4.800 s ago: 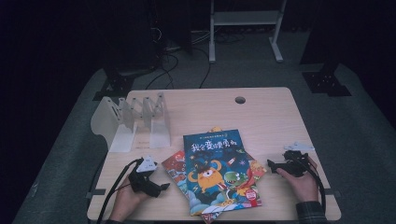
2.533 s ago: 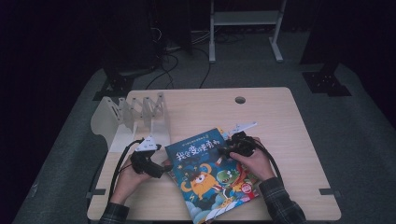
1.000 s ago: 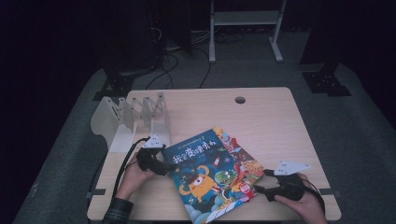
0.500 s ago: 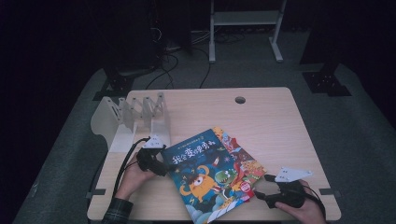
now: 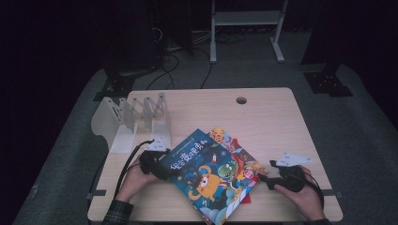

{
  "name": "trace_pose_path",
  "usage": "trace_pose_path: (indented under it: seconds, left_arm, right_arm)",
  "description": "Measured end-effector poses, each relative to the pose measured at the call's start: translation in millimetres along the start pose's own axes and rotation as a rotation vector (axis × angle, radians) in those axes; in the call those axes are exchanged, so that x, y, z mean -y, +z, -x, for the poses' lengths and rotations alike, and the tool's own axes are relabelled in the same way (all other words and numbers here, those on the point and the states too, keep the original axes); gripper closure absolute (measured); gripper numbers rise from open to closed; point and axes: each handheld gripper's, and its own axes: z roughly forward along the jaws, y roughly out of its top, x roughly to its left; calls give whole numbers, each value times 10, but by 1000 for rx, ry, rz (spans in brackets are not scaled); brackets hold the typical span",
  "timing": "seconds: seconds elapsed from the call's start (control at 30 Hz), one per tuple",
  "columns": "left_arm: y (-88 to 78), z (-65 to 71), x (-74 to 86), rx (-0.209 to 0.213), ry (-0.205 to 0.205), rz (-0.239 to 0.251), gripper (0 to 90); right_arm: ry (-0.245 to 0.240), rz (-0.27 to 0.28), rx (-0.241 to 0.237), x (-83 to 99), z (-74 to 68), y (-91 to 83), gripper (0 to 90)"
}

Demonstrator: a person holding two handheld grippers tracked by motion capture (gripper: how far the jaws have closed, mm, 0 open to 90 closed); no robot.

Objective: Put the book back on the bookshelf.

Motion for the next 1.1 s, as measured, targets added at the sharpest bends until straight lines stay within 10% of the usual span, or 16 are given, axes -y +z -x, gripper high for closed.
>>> trace_pose_path:
  seconds: [1.1]
  left_arm:
    - [-19, 22, 14, 6, 3, -6, 0]
  right_arm:
    - [8, -15, 89, -181, 169, 210, 273]
